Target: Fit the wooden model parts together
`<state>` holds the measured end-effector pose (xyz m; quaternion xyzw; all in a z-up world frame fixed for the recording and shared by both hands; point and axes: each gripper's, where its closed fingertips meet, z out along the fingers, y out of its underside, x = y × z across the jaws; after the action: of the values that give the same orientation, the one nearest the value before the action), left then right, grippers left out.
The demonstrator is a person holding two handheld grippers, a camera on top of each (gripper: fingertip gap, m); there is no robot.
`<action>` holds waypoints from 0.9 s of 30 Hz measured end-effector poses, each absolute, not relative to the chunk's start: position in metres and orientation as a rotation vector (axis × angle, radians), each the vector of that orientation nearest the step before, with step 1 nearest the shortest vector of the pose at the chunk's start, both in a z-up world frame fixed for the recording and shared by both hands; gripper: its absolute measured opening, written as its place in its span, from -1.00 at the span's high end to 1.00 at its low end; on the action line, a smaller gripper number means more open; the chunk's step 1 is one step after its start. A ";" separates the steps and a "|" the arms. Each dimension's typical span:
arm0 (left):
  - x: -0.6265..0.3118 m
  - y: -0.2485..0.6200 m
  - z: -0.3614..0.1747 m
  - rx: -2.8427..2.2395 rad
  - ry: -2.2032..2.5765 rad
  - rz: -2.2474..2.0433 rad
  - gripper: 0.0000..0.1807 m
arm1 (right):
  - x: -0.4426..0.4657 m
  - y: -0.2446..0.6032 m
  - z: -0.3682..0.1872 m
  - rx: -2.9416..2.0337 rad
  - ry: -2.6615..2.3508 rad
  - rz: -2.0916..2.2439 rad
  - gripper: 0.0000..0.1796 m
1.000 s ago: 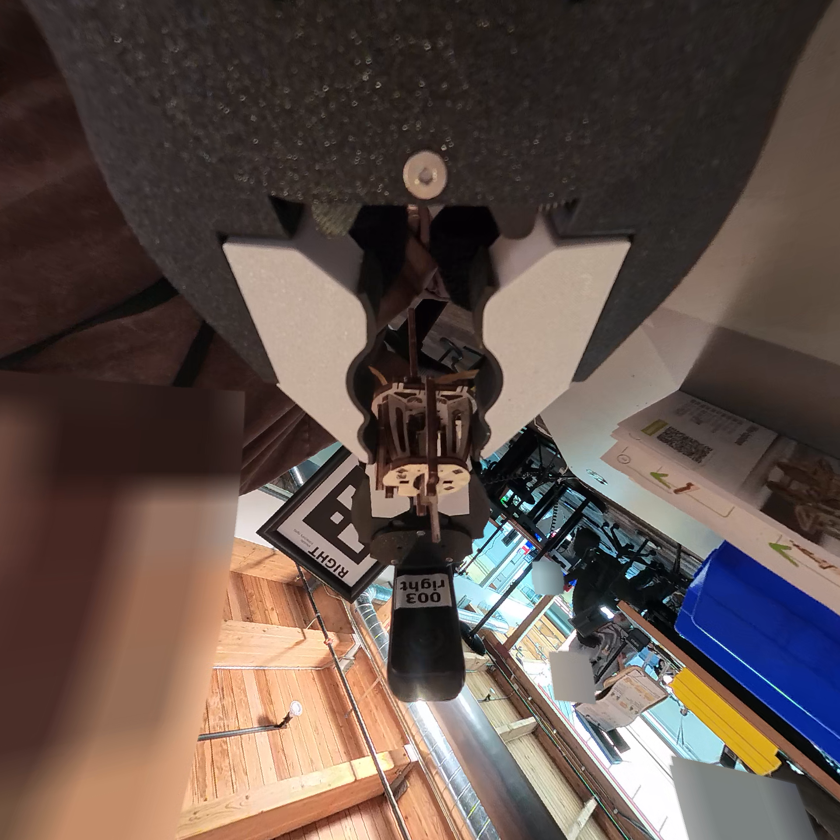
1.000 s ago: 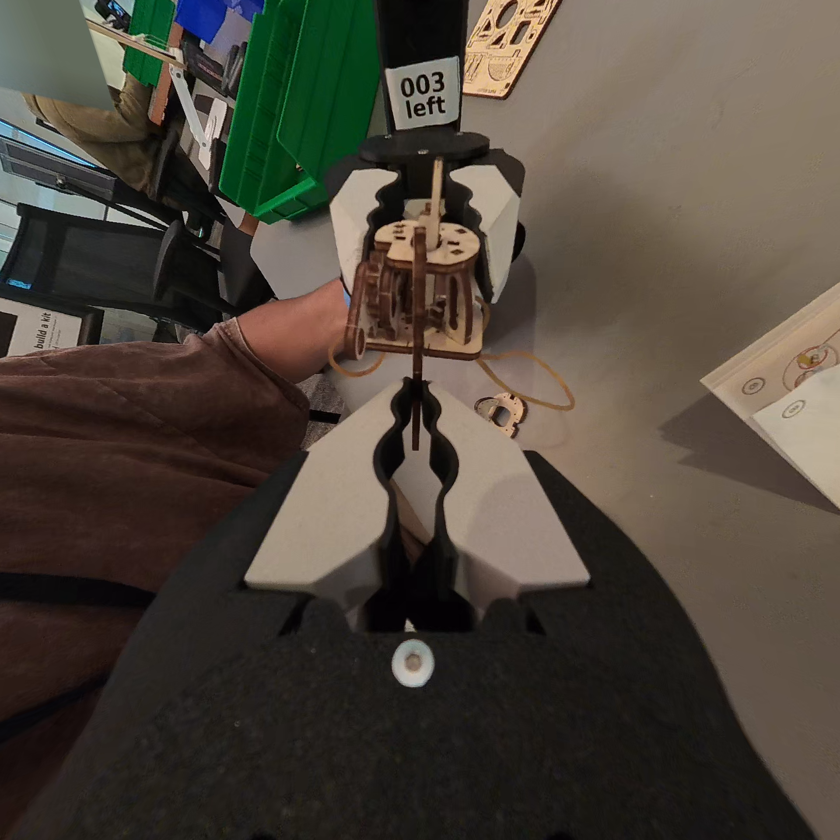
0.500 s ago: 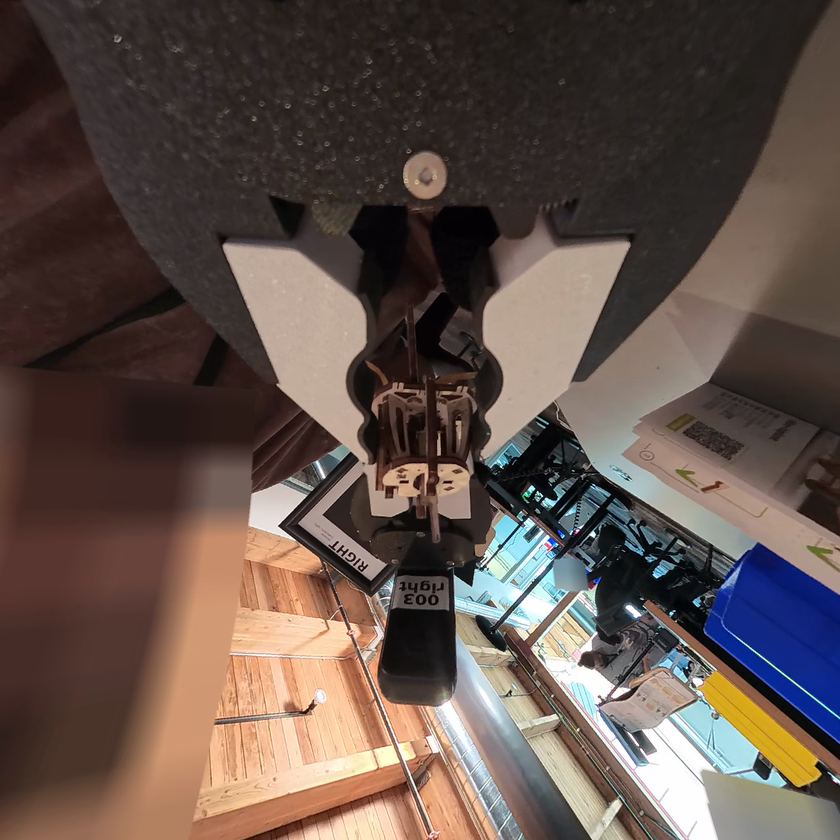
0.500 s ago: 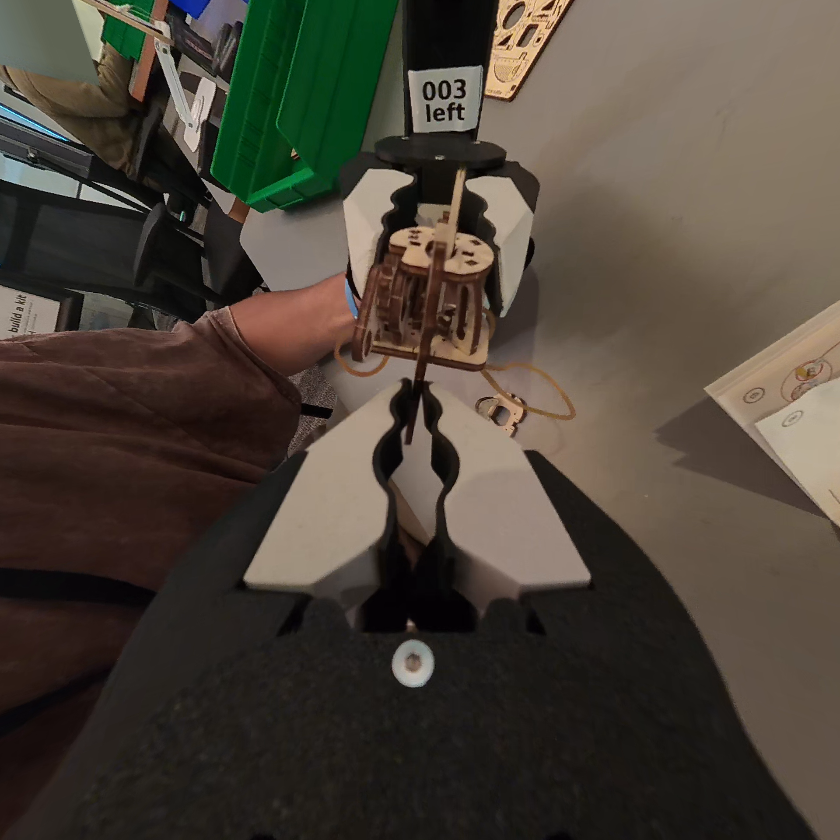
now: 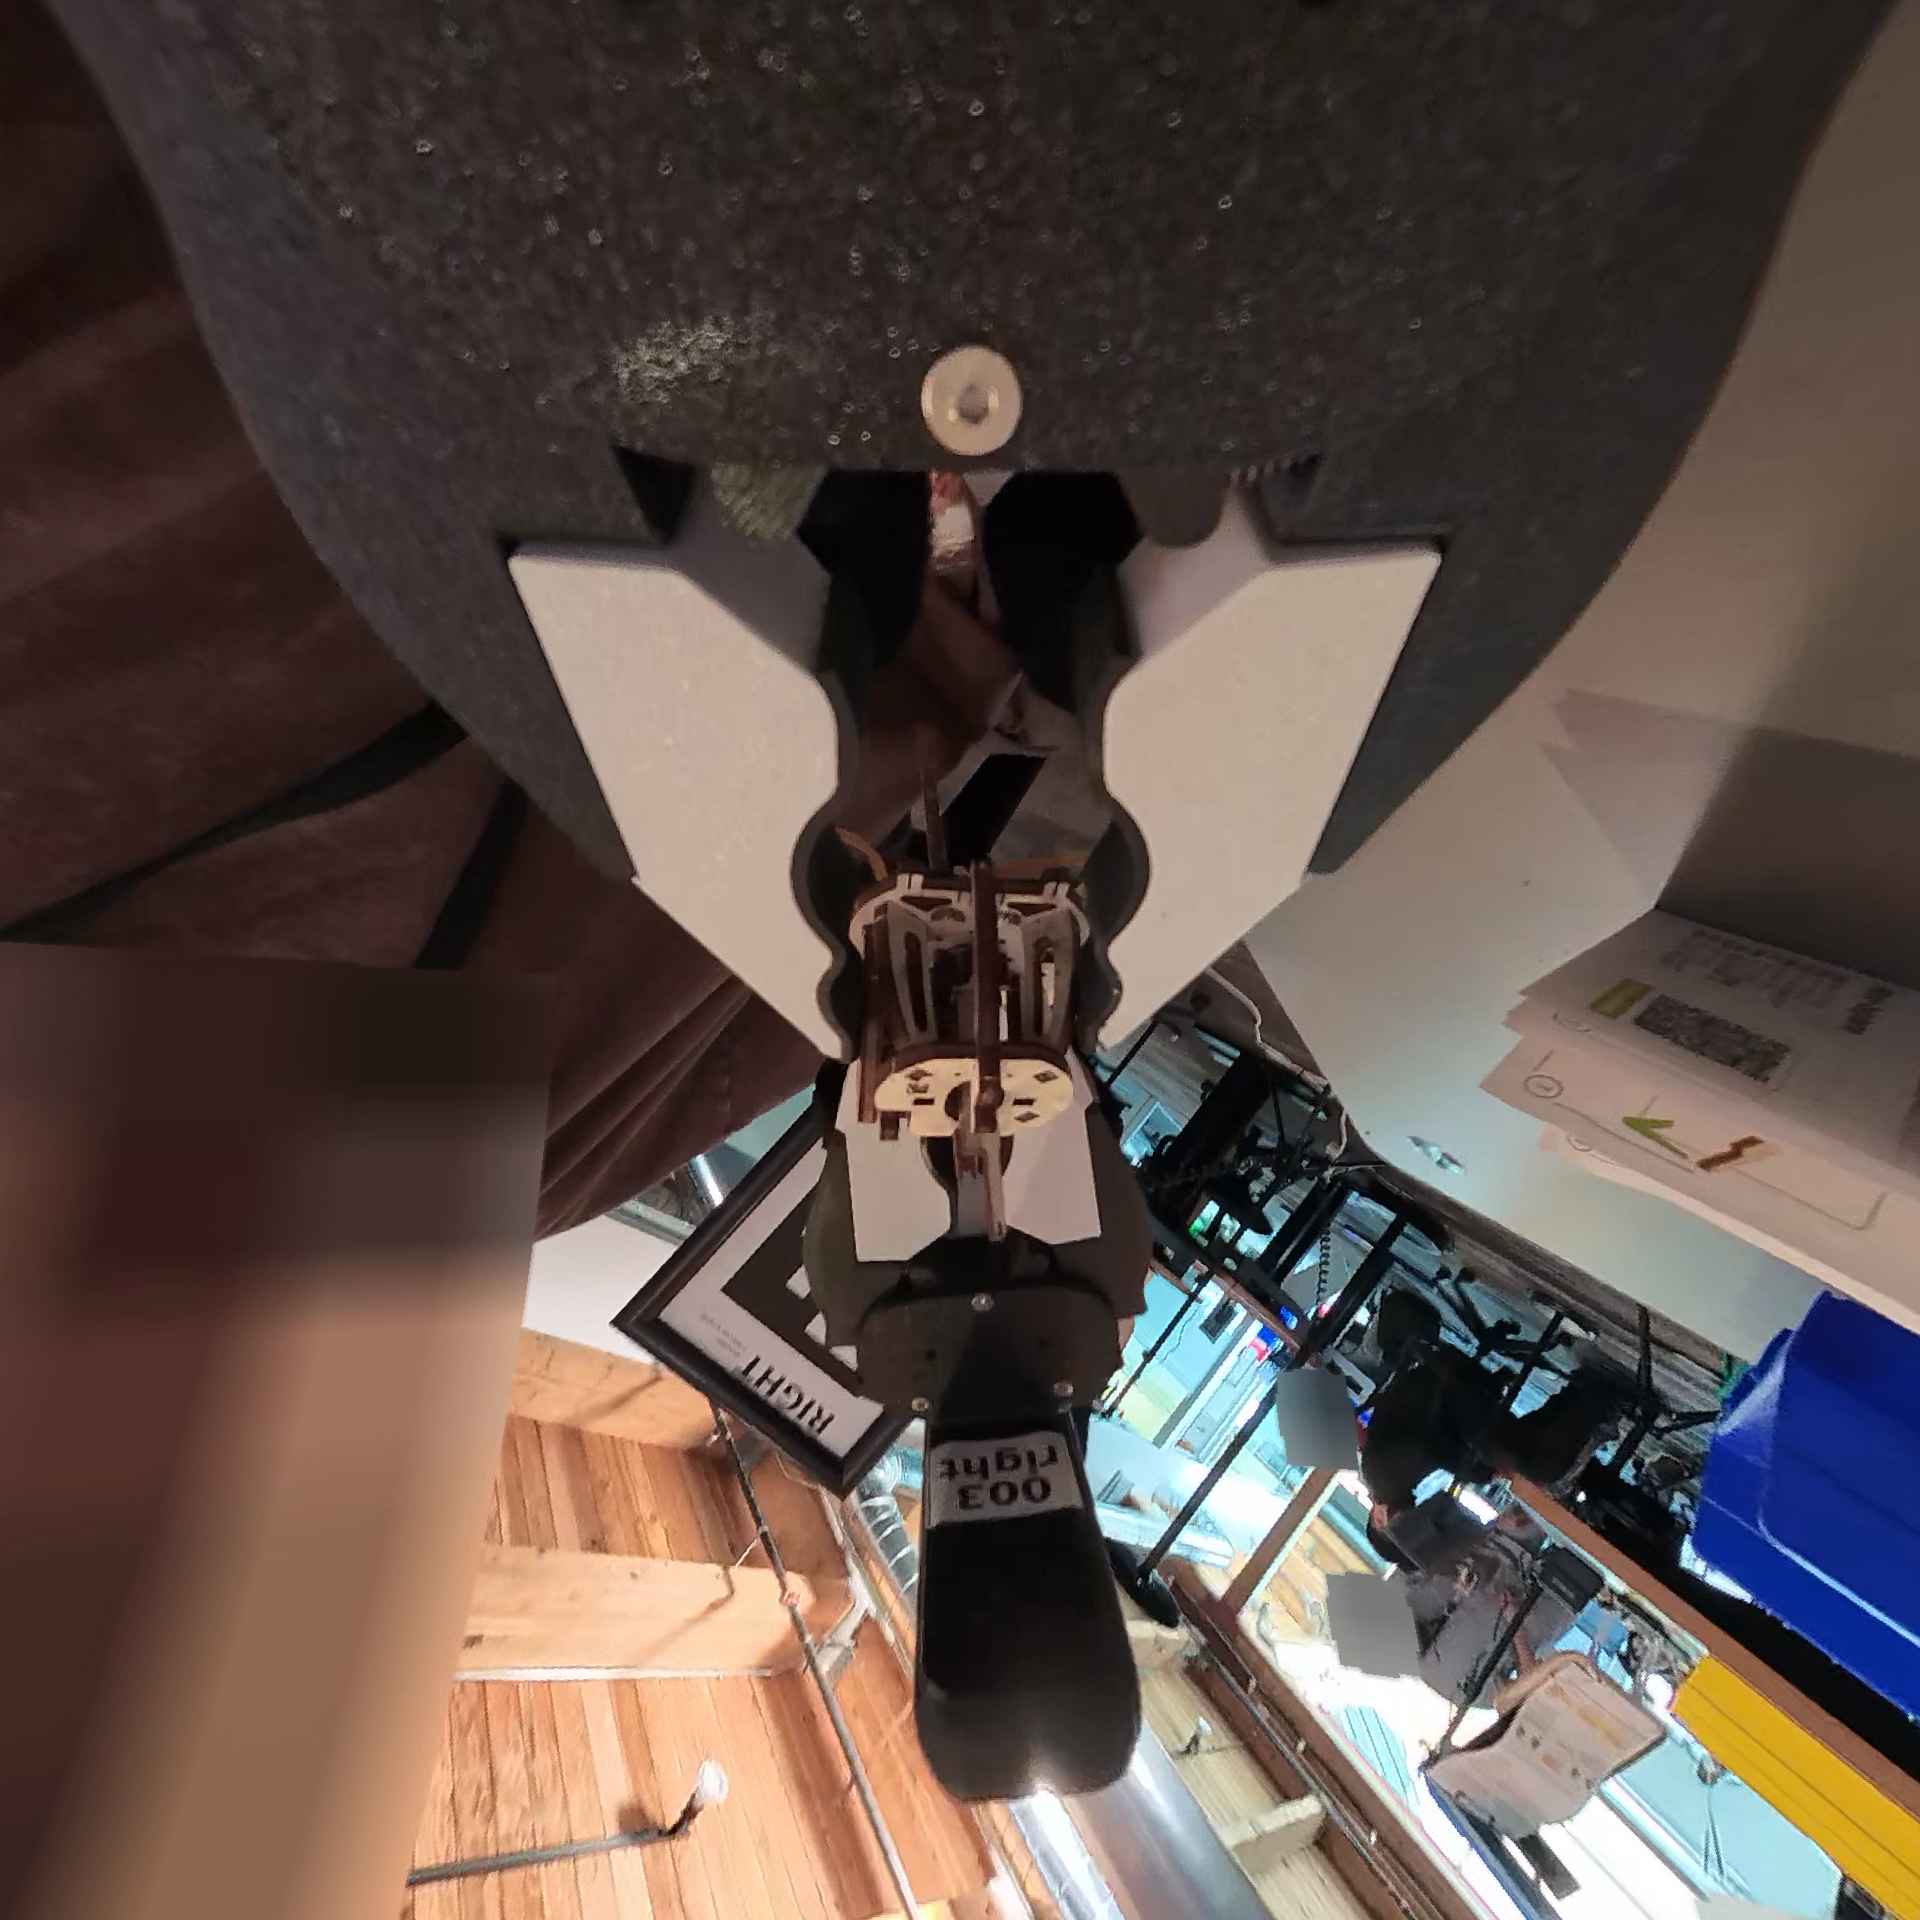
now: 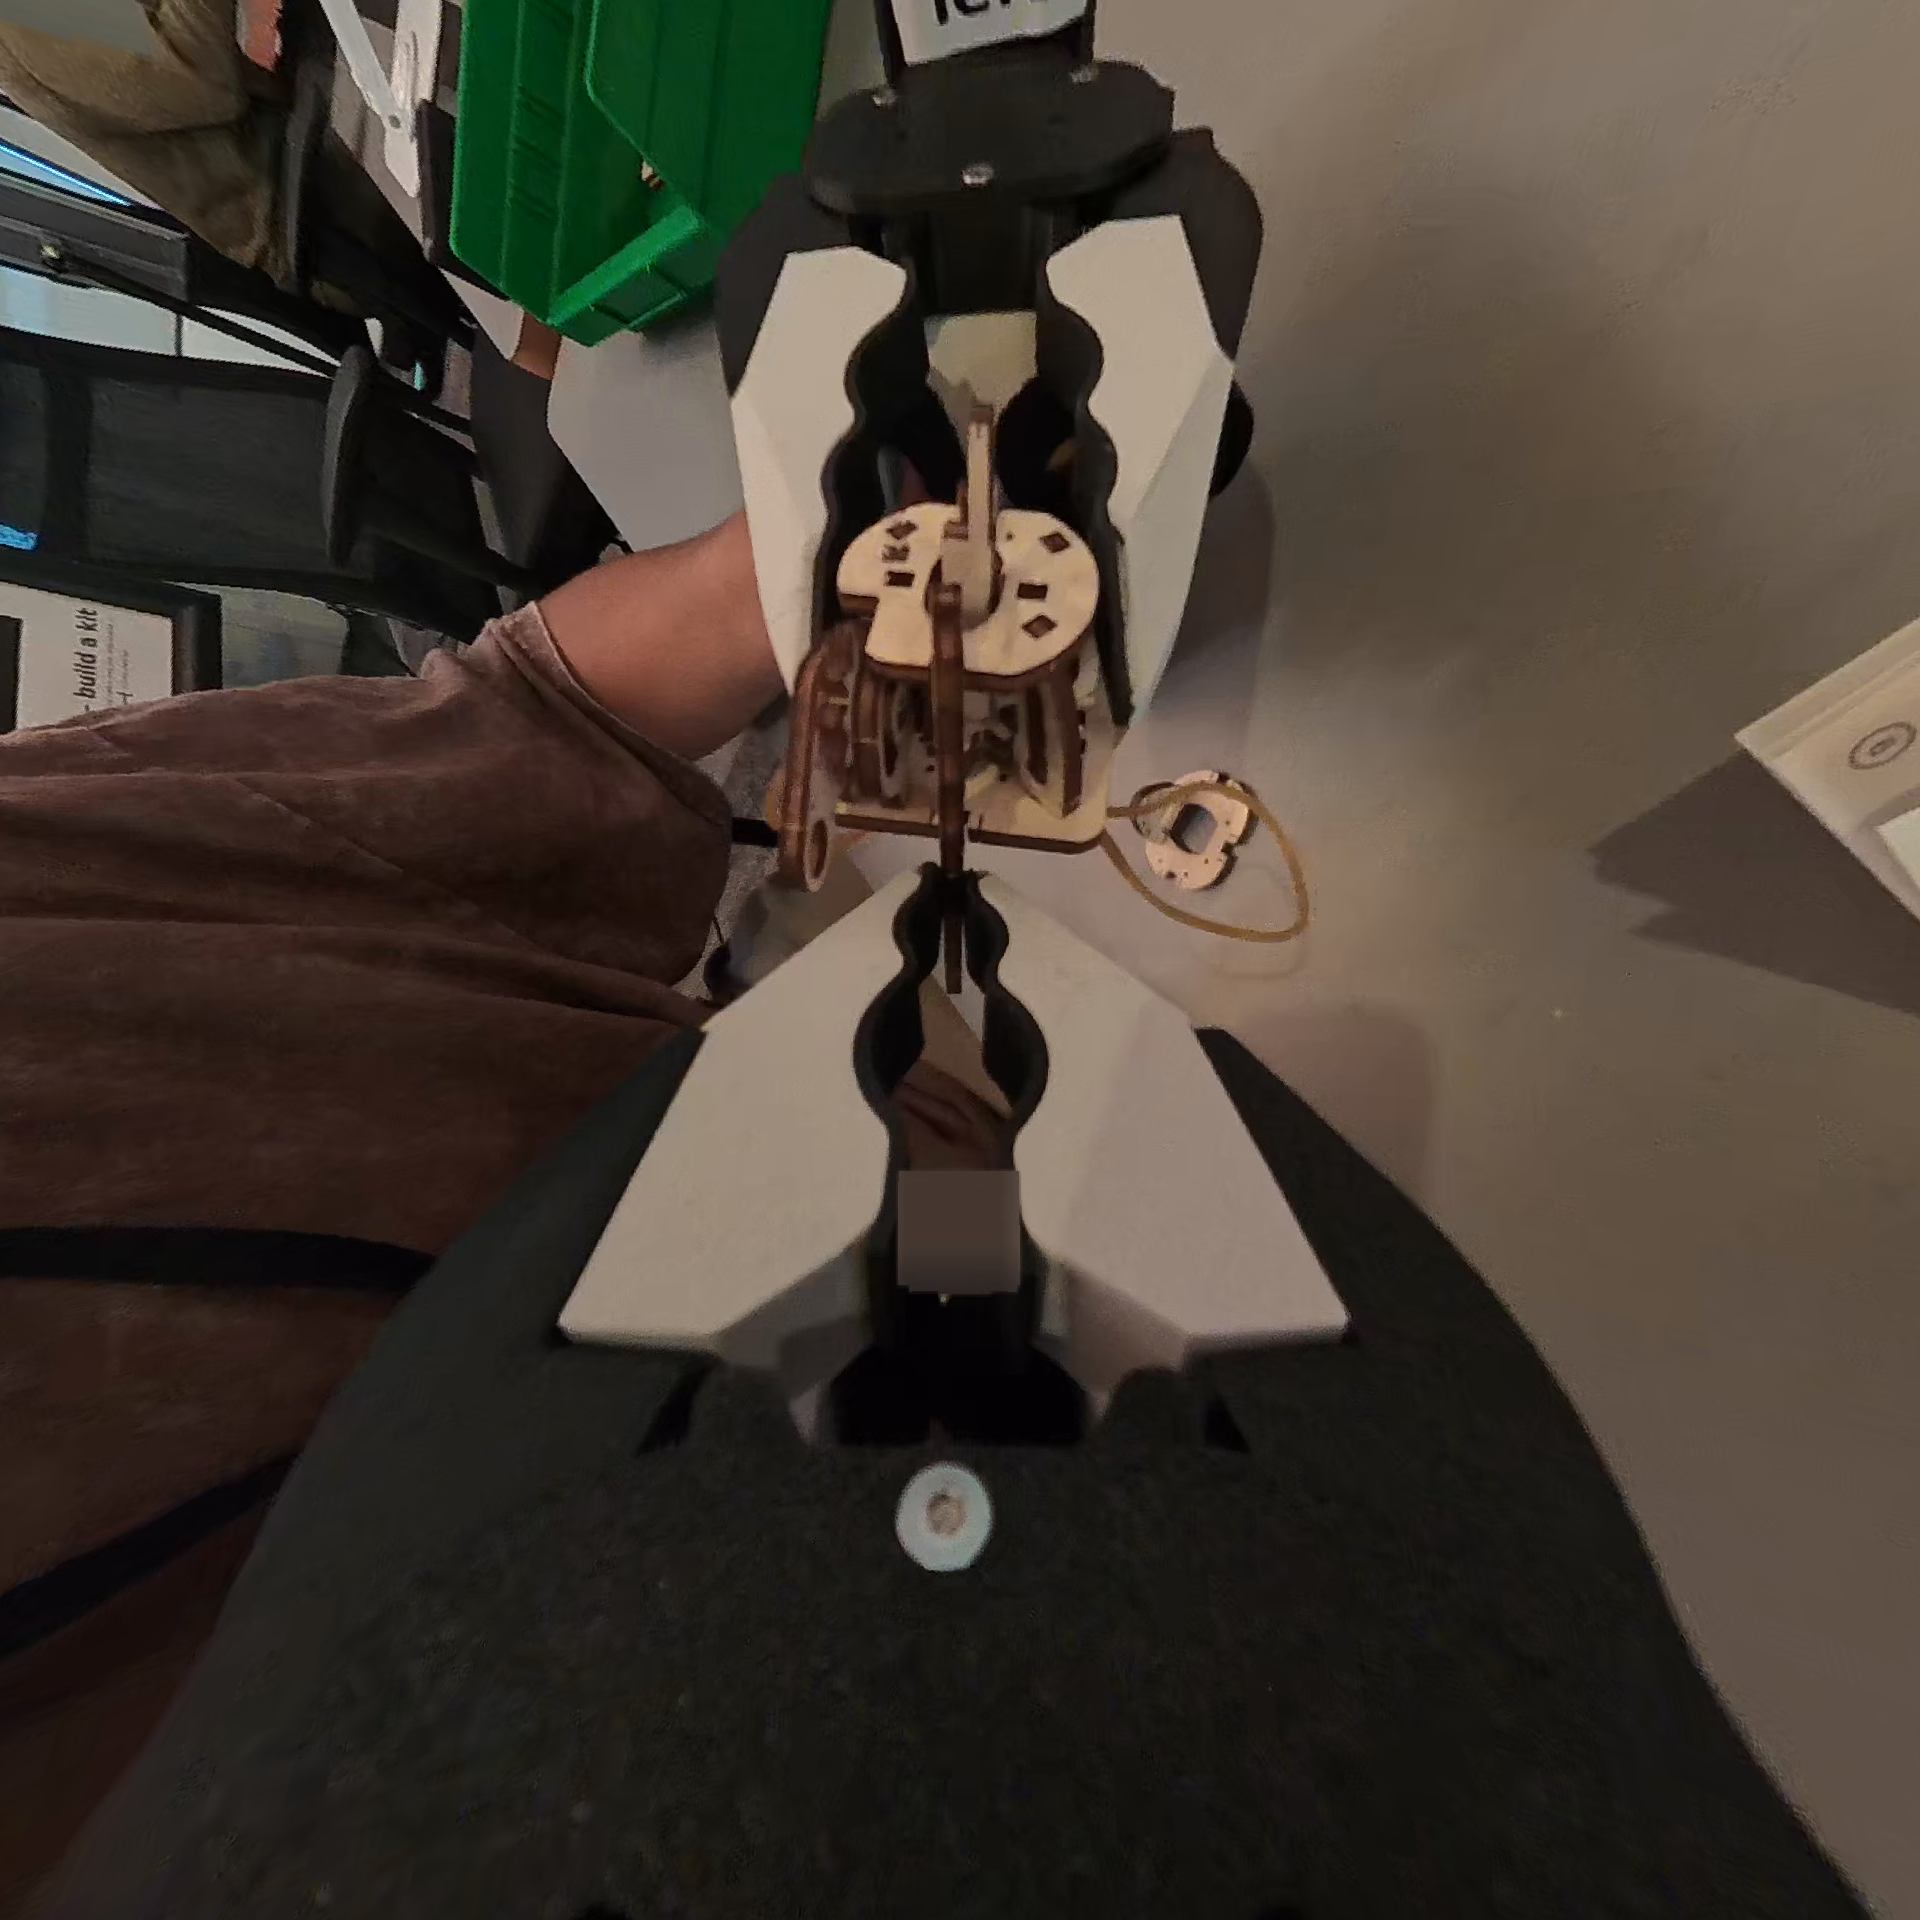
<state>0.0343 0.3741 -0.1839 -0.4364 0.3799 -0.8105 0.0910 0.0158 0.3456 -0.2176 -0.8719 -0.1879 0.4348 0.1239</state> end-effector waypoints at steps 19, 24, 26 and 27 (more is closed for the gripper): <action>0.034 0.375 -0.179 -1.268 1.055 -2.494 0.57 | 0.018 0.347 -0.208 -2.525 -0.560 1.276 0.83; 0.032 0.379 -0.176 -1.254 1.028 -2.507 0.58 | 0.025 0.342 -0.200 -2.497 -0.617 1.274 0.79; 0.030 0.380 -0.175 -1.245 1.023 -2.514 0.58 | 0.032 0.344 -0.192 -2.445 -0.651 1.263 0.78; 0.030 0.379 -0.175 -1.240 1.027 -2.517 0.58 | 0.036 0.347 -0.186 -2.396 -0.668 1.245 0.80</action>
<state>0.0297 0.3793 -0.1745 -0.4138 0.3426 -0.8399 0.0769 0.0362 0.3469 -0.1863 -0.8474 -0.2364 0.4403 0.1791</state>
